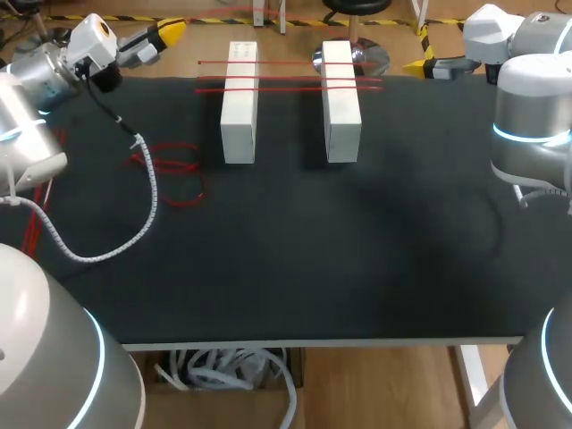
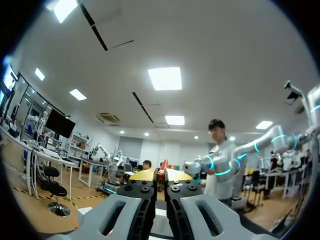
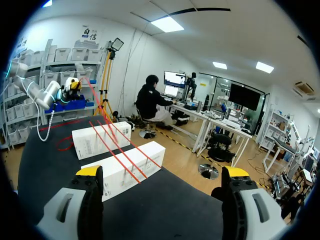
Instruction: Grab the tape and strap the tape.
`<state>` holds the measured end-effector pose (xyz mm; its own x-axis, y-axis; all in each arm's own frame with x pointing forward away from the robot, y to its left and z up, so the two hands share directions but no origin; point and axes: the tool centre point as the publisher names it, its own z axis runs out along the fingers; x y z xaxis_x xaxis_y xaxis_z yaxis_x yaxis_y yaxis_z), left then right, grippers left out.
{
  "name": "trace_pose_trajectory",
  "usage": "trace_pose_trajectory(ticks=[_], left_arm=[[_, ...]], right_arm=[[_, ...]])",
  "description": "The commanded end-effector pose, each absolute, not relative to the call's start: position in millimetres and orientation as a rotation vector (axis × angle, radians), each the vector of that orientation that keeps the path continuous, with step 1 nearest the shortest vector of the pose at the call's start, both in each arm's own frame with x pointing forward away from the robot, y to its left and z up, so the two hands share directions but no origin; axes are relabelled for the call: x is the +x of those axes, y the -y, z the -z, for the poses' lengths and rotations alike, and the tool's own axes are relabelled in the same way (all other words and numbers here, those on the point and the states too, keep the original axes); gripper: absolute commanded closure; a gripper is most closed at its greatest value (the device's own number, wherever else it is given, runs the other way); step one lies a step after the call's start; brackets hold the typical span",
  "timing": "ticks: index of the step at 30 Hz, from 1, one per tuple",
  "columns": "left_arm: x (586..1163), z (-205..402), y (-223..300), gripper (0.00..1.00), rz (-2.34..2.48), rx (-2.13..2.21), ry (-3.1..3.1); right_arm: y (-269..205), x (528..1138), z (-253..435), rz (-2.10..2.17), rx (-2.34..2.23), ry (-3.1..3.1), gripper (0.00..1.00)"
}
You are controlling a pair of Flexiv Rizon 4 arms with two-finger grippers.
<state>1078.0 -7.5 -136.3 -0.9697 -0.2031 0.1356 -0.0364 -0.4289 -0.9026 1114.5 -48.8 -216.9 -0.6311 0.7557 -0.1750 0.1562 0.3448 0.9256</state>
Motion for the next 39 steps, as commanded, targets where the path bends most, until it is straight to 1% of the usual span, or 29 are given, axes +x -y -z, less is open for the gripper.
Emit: trace_pose_trajectory(ticks=[1, 7, 11, 16, 19, 24, 25, 39], left_arm=[[1077, 136, 8, 1.0, 2.548, -0.346, -1.619], [1077, 136, 8, 1.0, 2.548, -0.346, -1.619], [1077, 136, 8, 1.0, 2.548, -0.346, -1.619], [1077, 136, 8, 1.0, 2.548, -0.346, -1.619], [1077, 136, 8, 1.0, 2.548, -0.346, -1.619], [1077, 136, 8, 1.0, 2.548, -0.346, -1.619], [1077, 136, 8, 1.0, 2.548, -0.346, -1.619], [1077, 136, 8, 1.0, 2.548, -0.346, -1.619]], right_arm=[[49, 1114, 217, -1.29, 0.793, -2.011, 0.0], [41, 1110, 213, -1.275, 0.756, -1.924, 0.0], [47, 1114, 209, -1.221, 0.859, -1.77, 0.0], [57, 1110, 206, -0.988, 0.946, -1.596, 0.0], [62, 1108, 204, -0.952, 0.978, -1.546, 0.0], [56, 1101, 199, -1.067, 0.968, -1.585, 0.0], [55, 1102, 196, -1.238, 1.014, -1.649, 0.0], [55, 1102, 196, -1.238, 1.014, -1.649, 0.0]])
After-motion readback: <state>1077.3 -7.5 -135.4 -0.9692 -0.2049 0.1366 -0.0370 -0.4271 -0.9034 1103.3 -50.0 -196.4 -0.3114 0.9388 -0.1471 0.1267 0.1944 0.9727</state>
